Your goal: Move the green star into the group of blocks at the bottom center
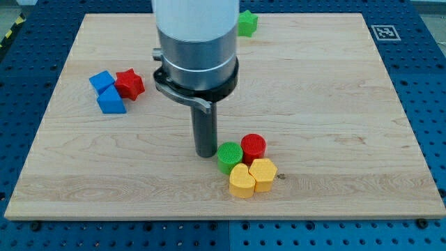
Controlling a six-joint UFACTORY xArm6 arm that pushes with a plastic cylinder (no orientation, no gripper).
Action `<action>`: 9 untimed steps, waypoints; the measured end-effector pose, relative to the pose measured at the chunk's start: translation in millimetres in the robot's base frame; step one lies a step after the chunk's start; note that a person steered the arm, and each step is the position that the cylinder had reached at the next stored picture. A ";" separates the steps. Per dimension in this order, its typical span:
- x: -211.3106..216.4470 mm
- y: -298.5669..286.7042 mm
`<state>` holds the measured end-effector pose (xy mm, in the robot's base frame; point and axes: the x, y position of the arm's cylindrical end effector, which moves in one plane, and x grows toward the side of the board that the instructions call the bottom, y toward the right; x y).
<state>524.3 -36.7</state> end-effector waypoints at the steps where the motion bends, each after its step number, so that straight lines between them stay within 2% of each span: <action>1: -60.8 -6.6; 3: -247.7 -17.7; 4: -311.7 12.6; 5: -314.4 90.7; 6: -310.7 117.0; 7: -301.9 117.0; 9: -229.9 136.4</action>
<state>294.4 99.7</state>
